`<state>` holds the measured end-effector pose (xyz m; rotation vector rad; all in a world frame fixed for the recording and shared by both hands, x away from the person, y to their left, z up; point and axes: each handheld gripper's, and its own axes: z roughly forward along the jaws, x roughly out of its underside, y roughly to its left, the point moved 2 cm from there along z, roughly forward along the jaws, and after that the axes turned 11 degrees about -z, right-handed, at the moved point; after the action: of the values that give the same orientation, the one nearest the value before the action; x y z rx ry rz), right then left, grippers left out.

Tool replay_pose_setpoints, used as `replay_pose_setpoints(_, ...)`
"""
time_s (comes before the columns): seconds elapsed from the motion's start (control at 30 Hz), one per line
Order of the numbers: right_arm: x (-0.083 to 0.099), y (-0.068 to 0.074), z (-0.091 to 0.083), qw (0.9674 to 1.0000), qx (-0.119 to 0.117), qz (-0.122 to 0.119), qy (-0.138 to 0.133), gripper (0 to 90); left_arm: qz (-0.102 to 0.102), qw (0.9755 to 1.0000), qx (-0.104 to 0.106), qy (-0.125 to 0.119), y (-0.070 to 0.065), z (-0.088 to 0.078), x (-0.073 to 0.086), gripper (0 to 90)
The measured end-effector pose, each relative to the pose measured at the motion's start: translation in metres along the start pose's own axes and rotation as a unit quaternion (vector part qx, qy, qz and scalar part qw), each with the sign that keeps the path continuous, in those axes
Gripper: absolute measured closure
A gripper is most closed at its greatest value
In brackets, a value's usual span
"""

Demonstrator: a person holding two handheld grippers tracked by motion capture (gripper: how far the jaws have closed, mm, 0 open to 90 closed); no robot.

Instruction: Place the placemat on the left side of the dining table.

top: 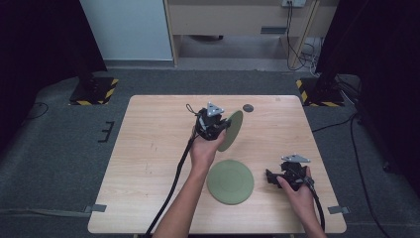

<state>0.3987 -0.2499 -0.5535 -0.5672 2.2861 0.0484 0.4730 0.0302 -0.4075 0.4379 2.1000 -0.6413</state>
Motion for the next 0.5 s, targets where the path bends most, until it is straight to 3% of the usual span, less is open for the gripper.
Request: replay_pose_setpoints(0.5, 0.0, 0.0, 0.0, 1.0, 0.0, 0.0, 0.0, 0.9, -0.007, 0.9999, -0.007, -0.003, 0.0072, 0.0005, -0.0013, 85.4)
